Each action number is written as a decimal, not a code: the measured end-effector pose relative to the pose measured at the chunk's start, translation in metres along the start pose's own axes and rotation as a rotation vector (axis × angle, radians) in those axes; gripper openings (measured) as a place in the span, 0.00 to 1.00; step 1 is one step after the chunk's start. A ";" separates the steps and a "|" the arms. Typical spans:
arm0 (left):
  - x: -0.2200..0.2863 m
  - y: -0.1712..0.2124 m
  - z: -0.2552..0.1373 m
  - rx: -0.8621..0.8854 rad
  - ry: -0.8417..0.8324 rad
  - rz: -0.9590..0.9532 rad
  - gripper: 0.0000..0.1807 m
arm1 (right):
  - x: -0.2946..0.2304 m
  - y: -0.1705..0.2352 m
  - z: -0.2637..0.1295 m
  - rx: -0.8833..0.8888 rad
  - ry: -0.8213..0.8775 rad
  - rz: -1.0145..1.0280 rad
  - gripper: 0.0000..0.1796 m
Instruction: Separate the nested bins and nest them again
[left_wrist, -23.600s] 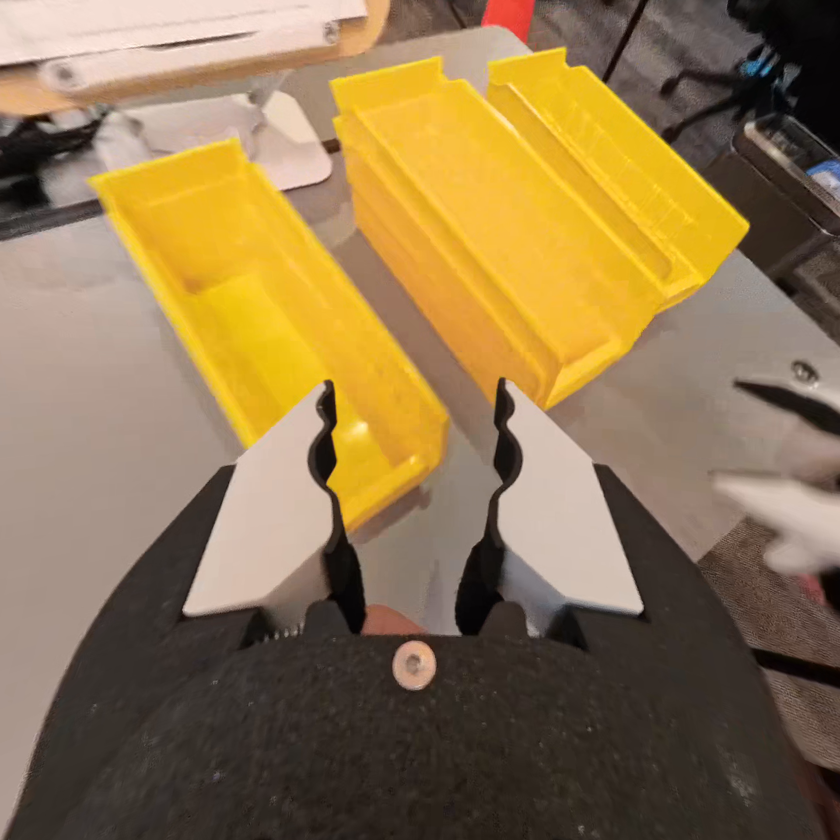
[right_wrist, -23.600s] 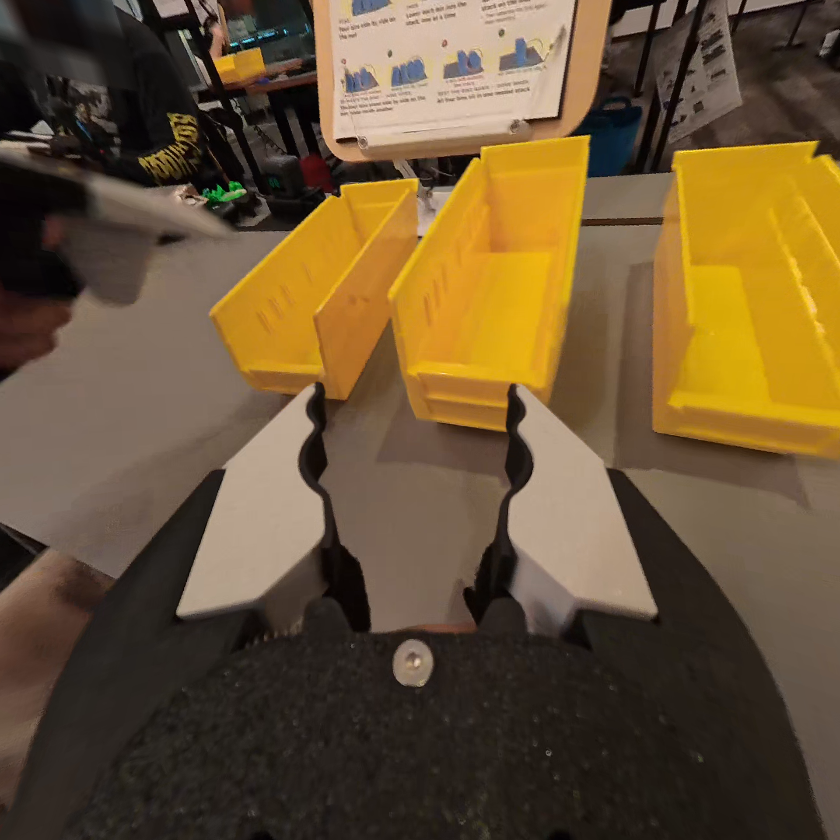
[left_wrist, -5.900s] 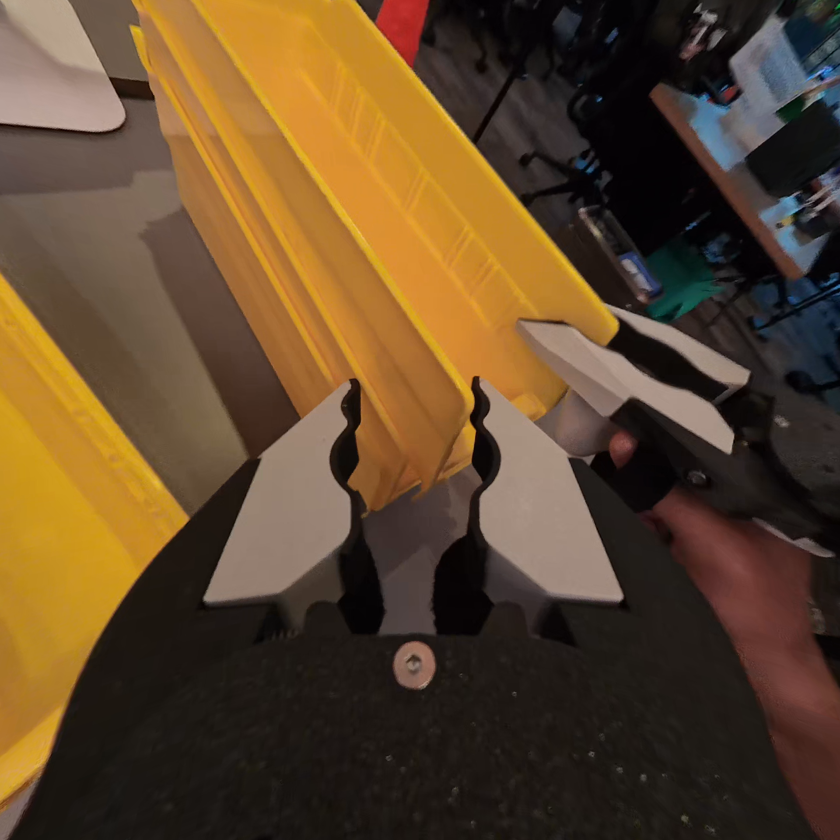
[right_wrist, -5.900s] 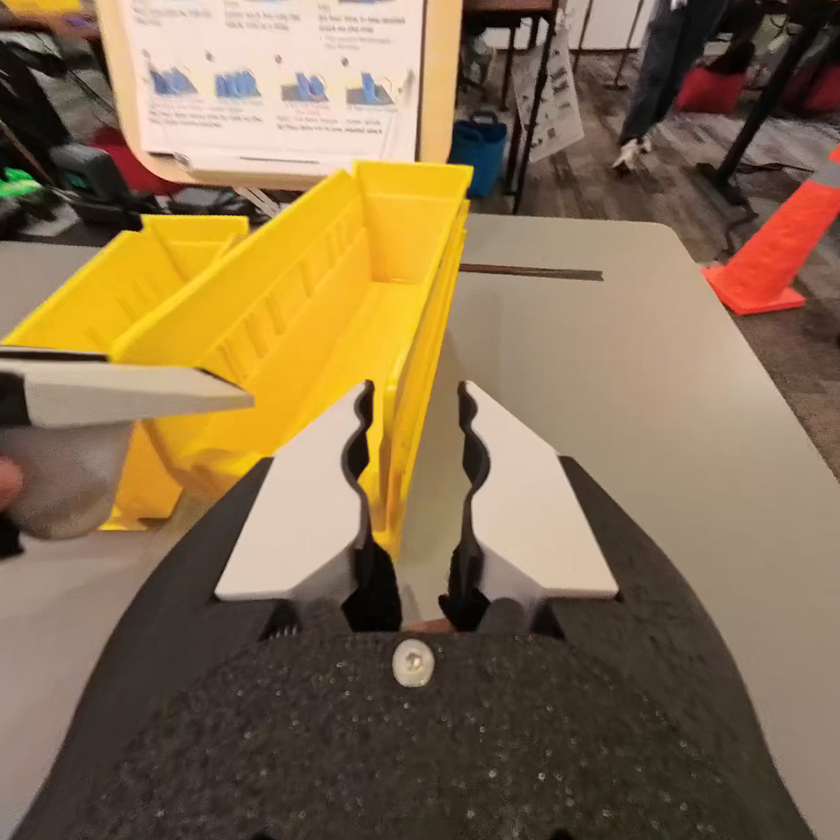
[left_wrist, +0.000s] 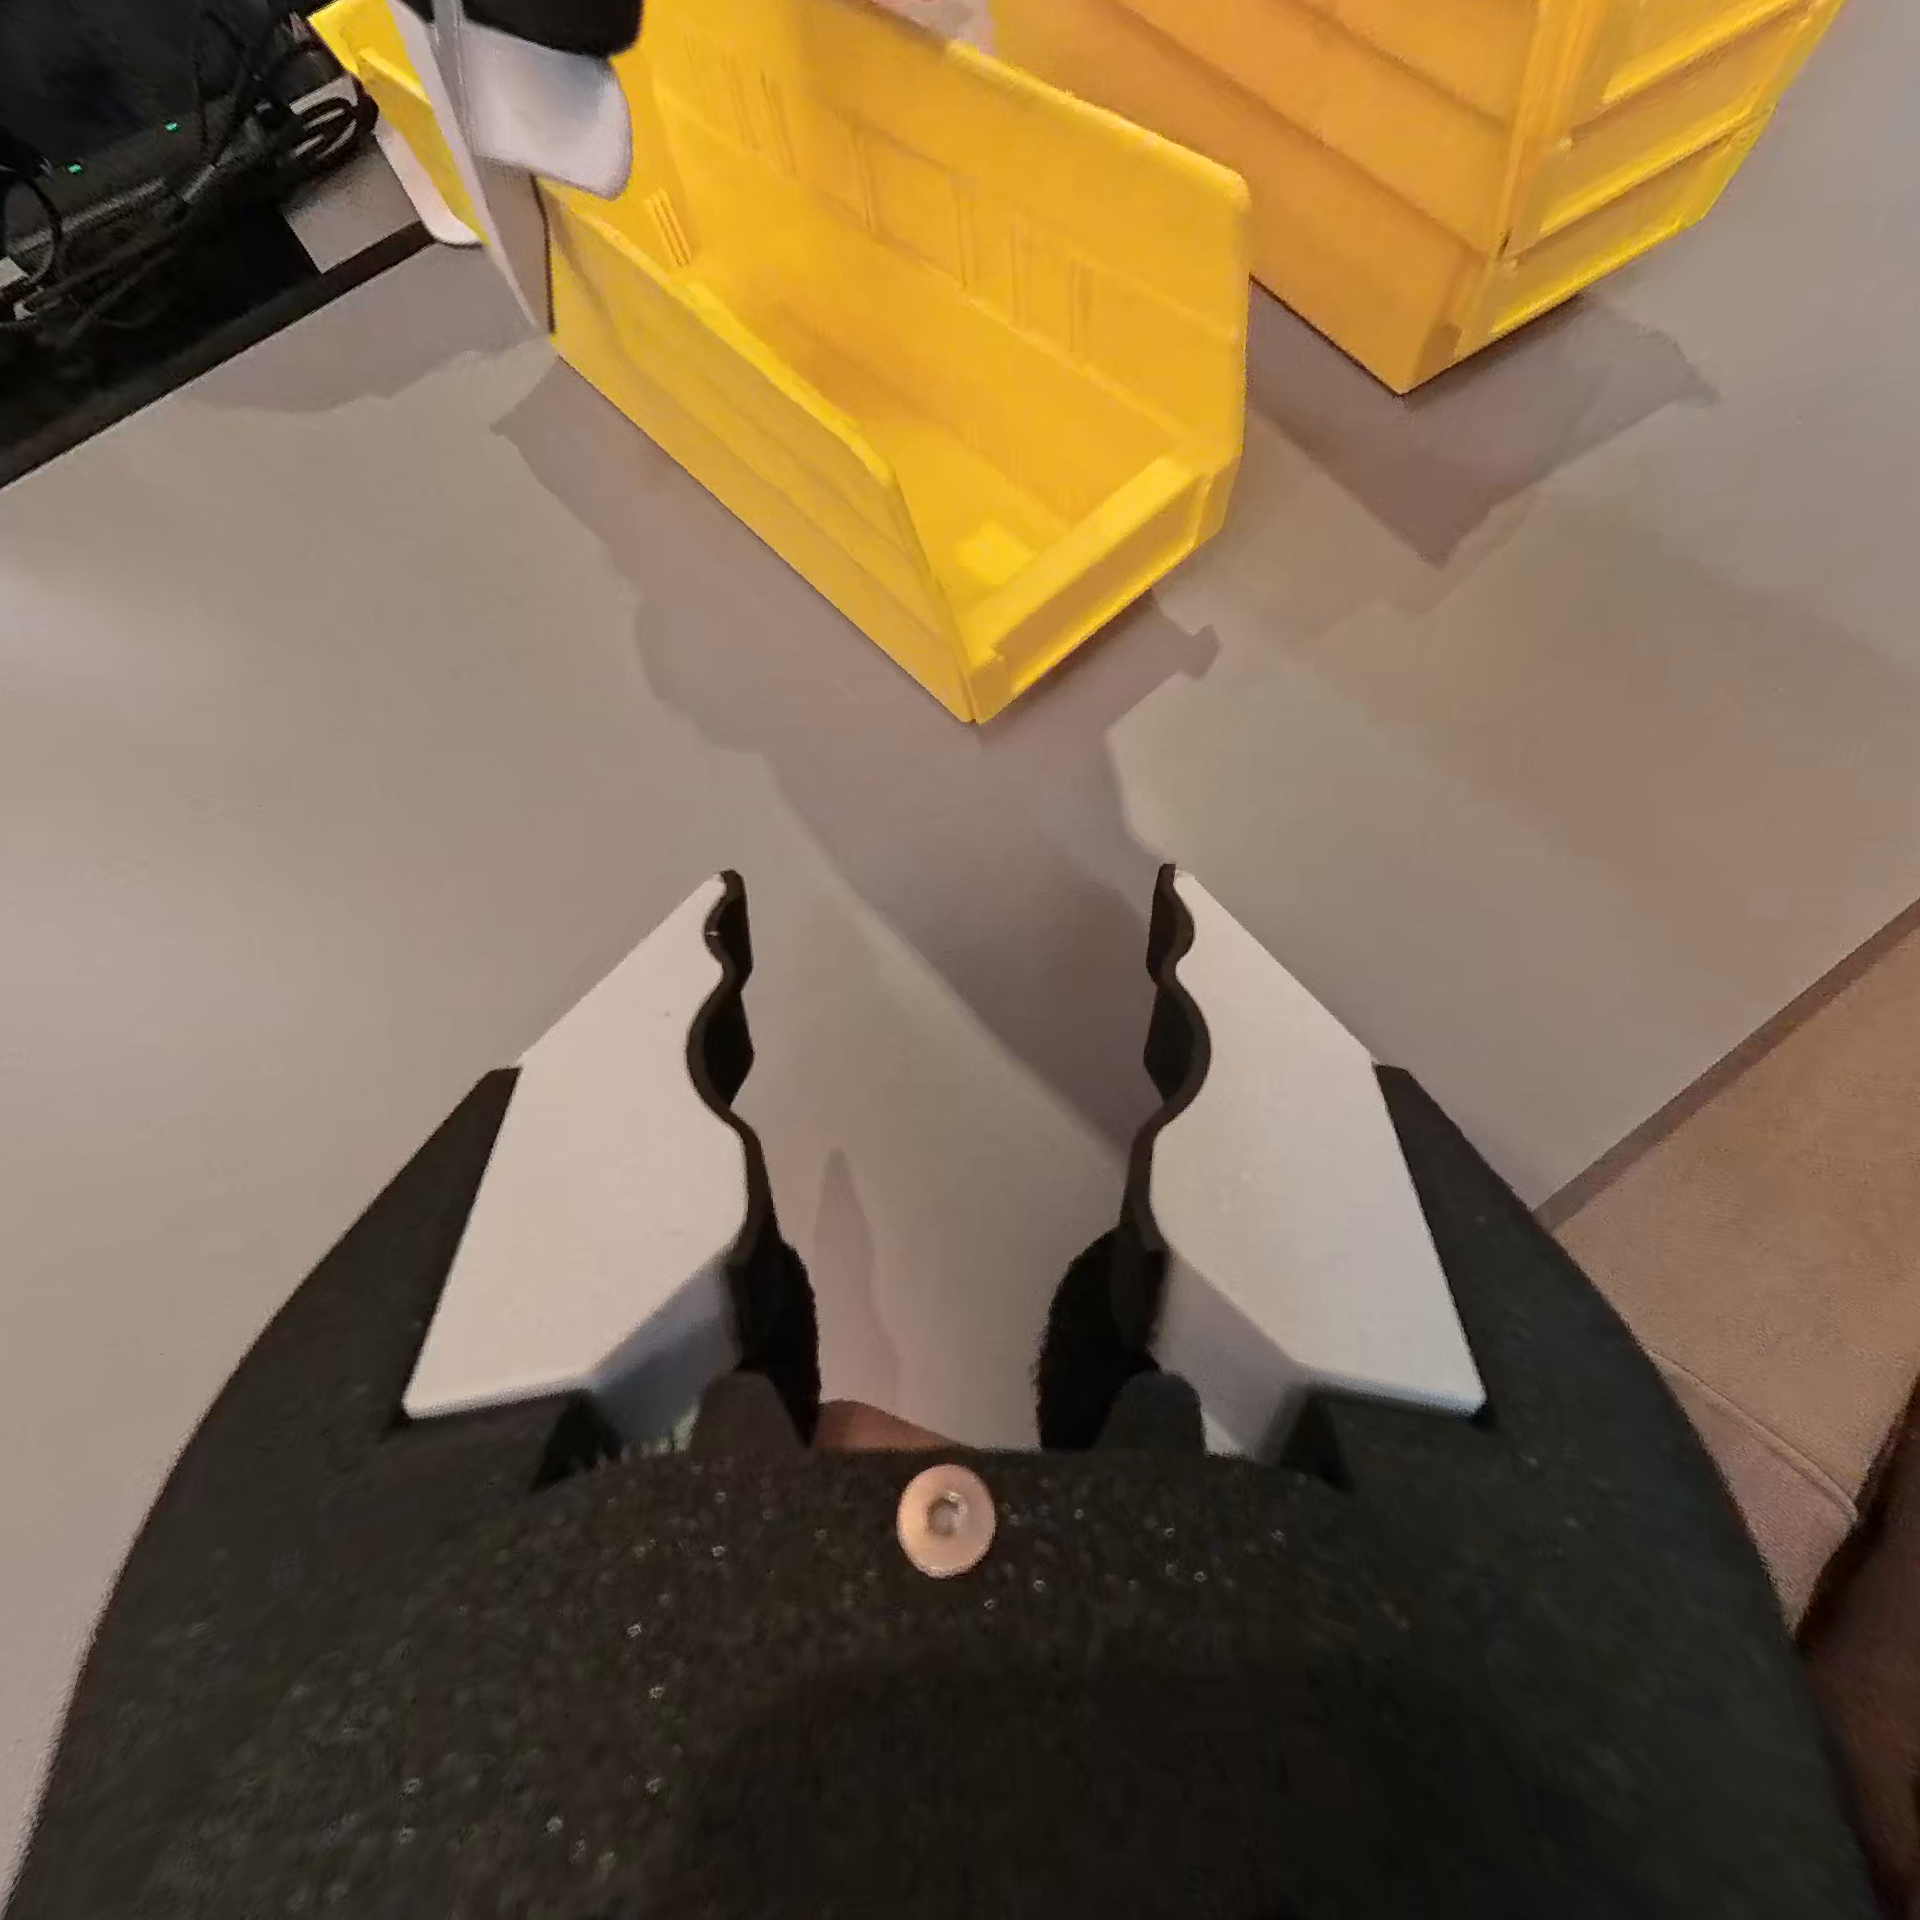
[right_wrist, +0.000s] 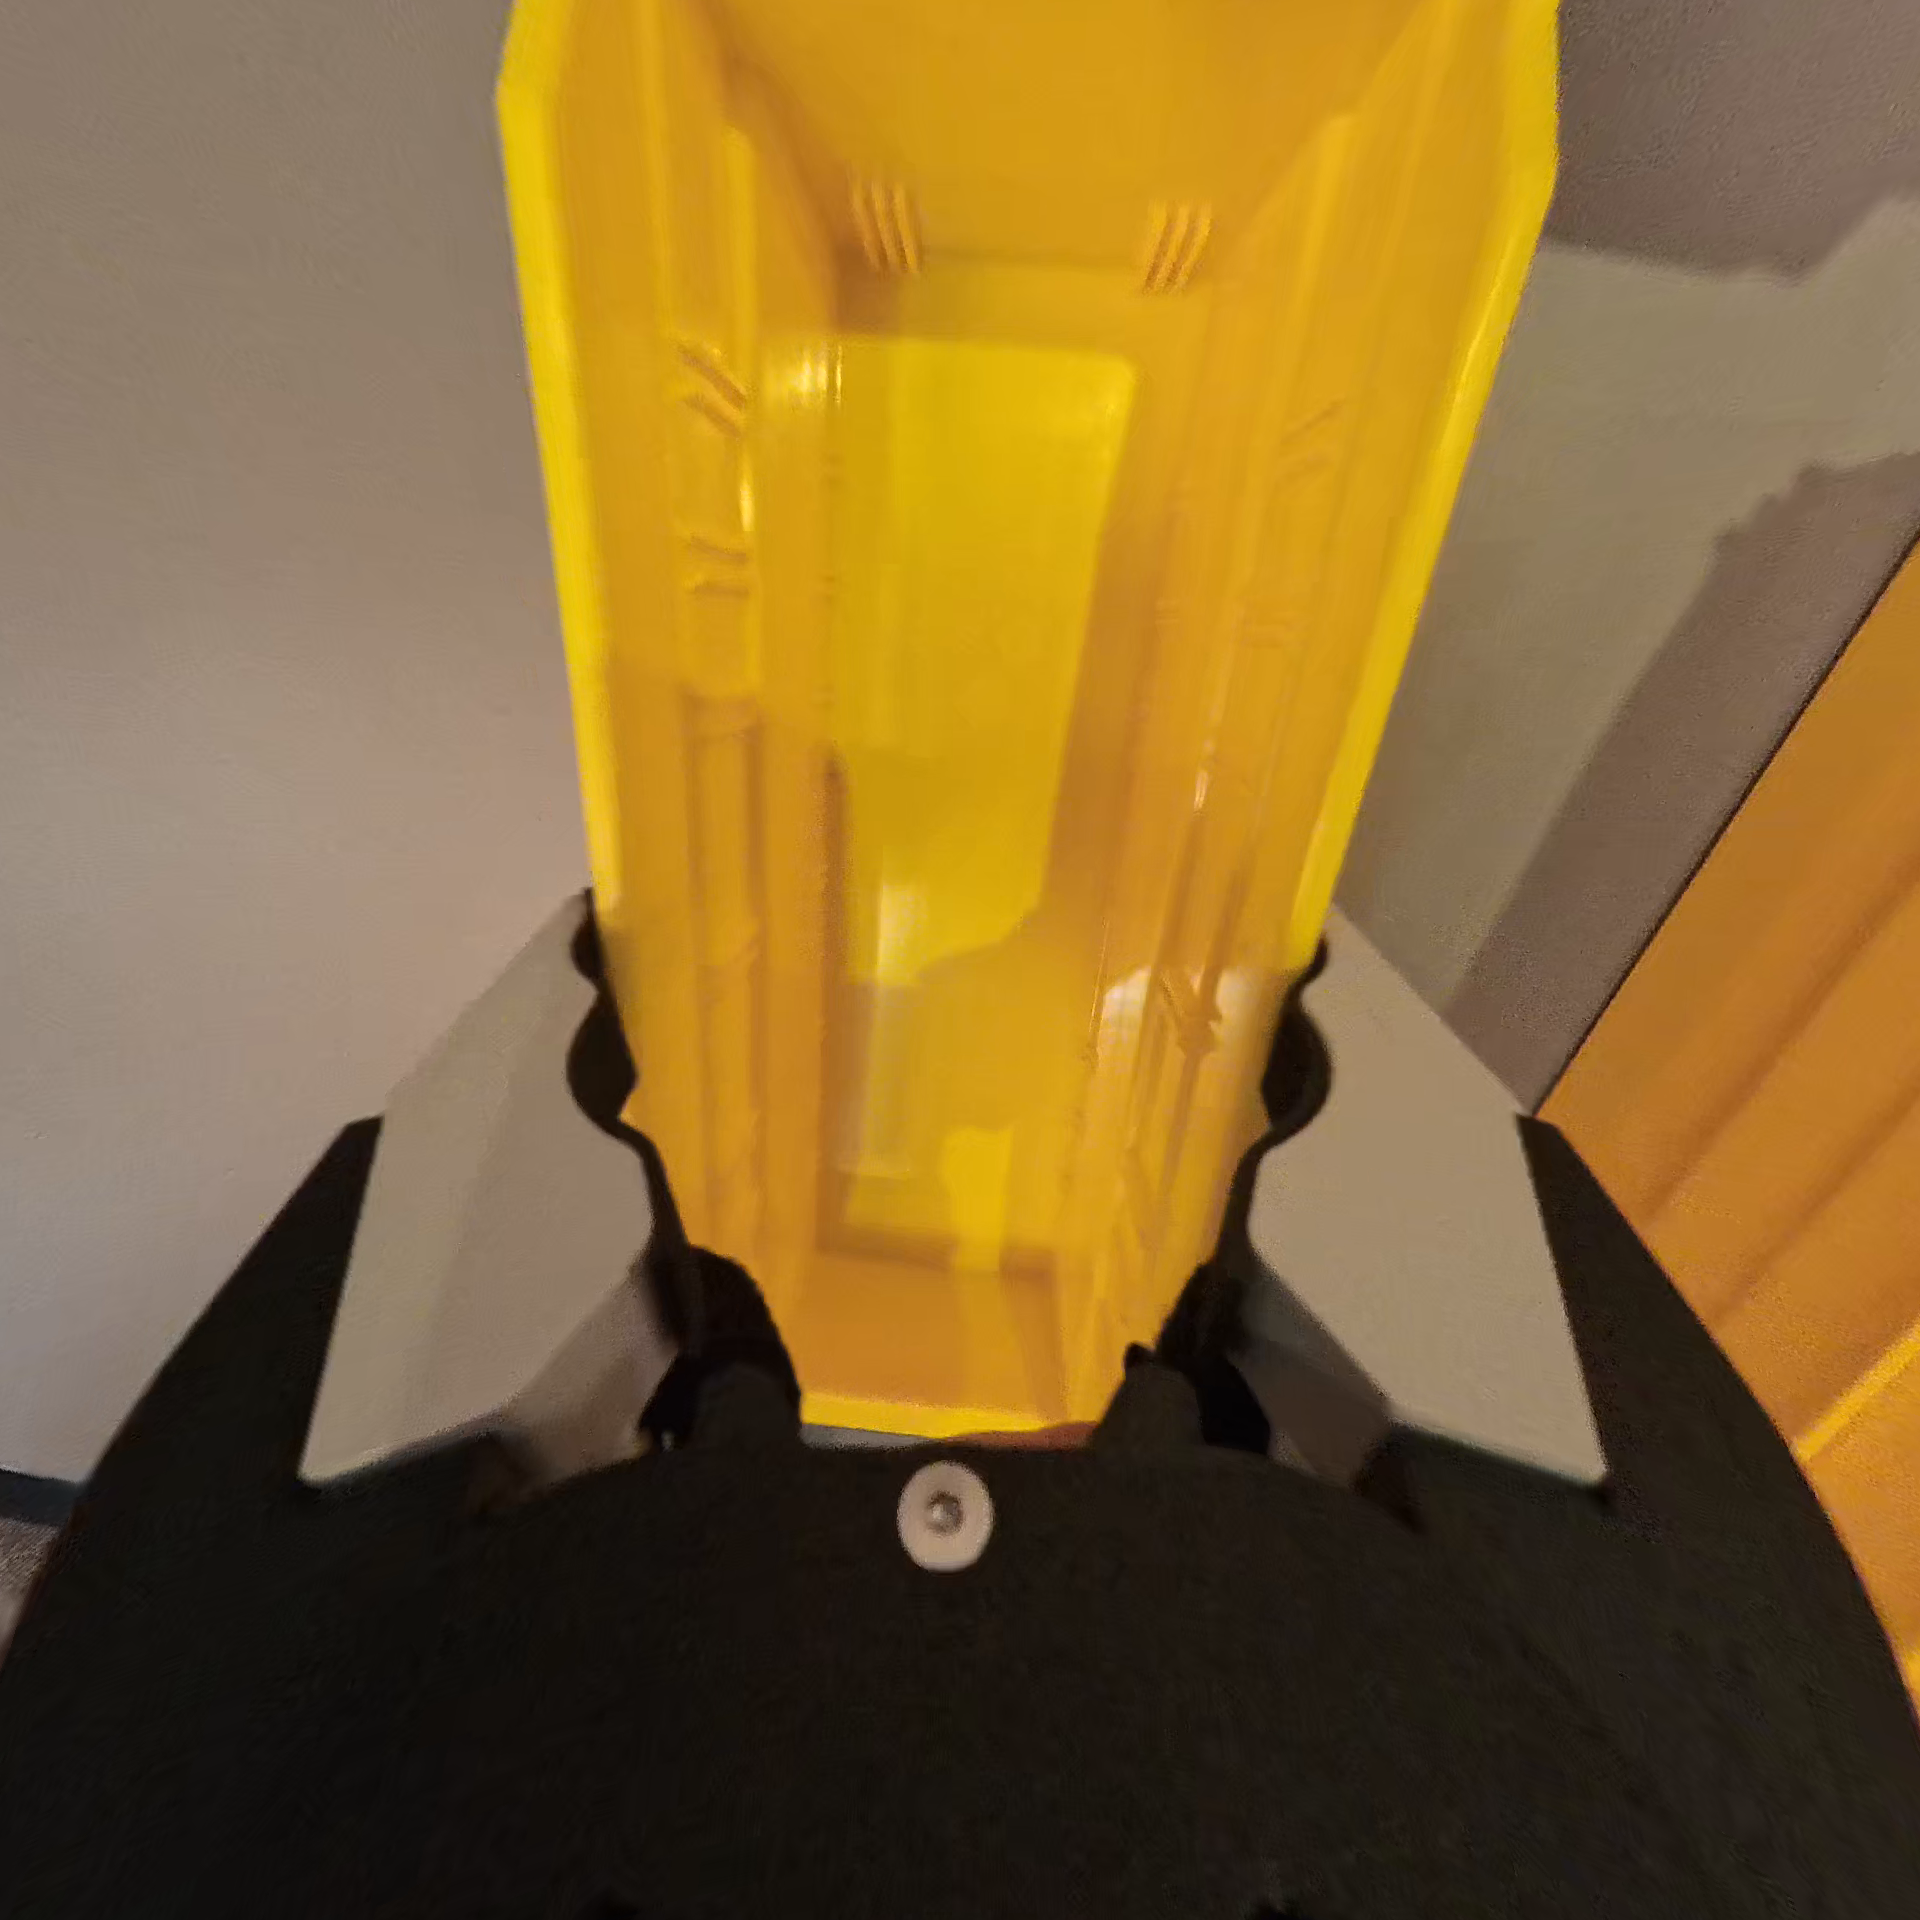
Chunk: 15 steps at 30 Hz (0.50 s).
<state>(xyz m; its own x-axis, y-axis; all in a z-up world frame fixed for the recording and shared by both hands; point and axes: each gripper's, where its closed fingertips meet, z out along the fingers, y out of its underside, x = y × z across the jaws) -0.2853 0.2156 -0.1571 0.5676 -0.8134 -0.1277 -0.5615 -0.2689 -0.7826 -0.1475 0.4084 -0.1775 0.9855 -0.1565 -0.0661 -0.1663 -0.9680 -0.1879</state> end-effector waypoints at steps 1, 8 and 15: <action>0.000 0.000 0.000 -0.001 0.001 -0.001 0.42 | 0.000 0.000 -0.001 0.003 -0.003 -0.003 0.67; 0.003 0.001 0.001 -0.013 0.006 -0.001 0.41 | 0.018 0.003 -0.021 -0.010 0.016 -0.006 0.54; 0.017 0.001 0.003 -0.022 0.042 0.005 0.39 | 0.034 -0.014 -0.121 0.090 -0.034 0.004 0.52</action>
<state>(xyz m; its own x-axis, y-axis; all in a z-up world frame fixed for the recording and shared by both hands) -0.2744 0.2035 -0.1616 0.5392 -0.8355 -0.1061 -0.5781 -0.2756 -0.7680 -0.1077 0.3925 -0.0586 0.9833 -0.1519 -0.1004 -0.1741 -0.9456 -0.2749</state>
